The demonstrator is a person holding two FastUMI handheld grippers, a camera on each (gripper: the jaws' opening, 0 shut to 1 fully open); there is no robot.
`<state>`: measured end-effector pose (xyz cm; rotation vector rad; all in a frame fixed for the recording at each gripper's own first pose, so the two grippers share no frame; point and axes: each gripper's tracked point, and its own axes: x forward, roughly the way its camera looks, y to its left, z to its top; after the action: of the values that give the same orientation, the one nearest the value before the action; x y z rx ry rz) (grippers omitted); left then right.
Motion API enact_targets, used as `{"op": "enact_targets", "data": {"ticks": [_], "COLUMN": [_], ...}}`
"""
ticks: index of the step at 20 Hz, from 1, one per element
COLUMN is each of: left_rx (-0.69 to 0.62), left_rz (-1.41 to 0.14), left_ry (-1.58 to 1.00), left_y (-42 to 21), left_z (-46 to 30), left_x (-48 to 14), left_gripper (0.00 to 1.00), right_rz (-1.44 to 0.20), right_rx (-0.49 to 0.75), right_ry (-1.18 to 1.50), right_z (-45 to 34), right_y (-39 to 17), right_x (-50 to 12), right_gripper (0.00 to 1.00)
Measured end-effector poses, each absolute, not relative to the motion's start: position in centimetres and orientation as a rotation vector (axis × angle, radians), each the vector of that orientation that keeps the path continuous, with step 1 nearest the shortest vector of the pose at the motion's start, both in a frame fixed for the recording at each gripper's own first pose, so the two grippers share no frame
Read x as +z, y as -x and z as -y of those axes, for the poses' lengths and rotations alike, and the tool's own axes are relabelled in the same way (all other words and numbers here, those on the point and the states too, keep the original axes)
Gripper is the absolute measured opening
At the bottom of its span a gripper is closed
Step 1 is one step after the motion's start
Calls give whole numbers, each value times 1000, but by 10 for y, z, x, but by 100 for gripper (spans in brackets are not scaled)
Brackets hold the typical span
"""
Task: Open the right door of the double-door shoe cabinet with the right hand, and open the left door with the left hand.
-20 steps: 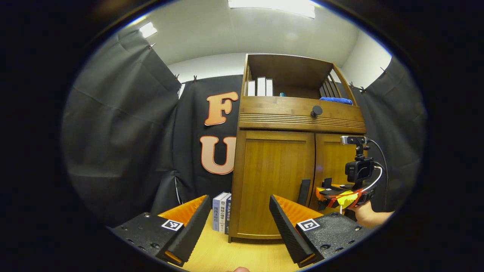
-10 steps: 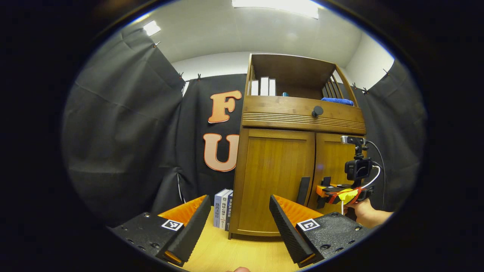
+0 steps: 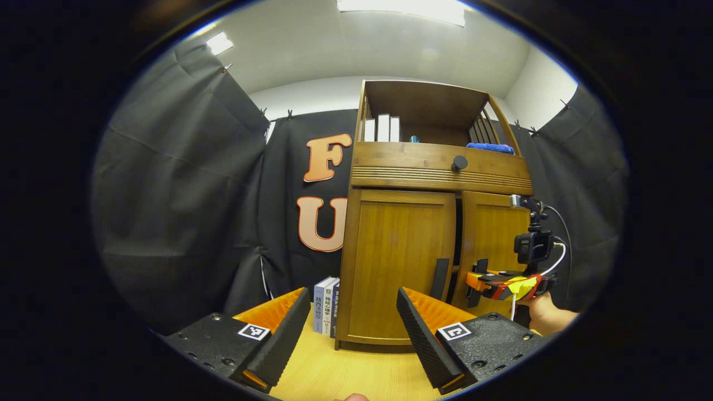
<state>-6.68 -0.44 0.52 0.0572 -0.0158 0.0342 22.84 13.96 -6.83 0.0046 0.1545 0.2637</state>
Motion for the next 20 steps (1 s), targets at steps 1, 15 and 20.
{"op": "enact_targets", "data": {"ticks": [1, 15, 20], "left_rx": [32, -45, -104], "left_rz": [15, 4, 3], "left_ry": [-54, -46, -37], "left_y": [66, 64, 62], "left_z": [6, 38, 59], "left_x": [5, 1, -1], "left_gripper": [95, 95, 95], "right_rz": [-158, -158, -147], "right_rx": [263, 283, 237], "right_ry": [-12, -23, -27], "right_z": [-139, -124, -106], "right_y": [-228, -201, -190], "right_x": [-67, -56, -54], "right_gripper": [19, 19, 18]}}
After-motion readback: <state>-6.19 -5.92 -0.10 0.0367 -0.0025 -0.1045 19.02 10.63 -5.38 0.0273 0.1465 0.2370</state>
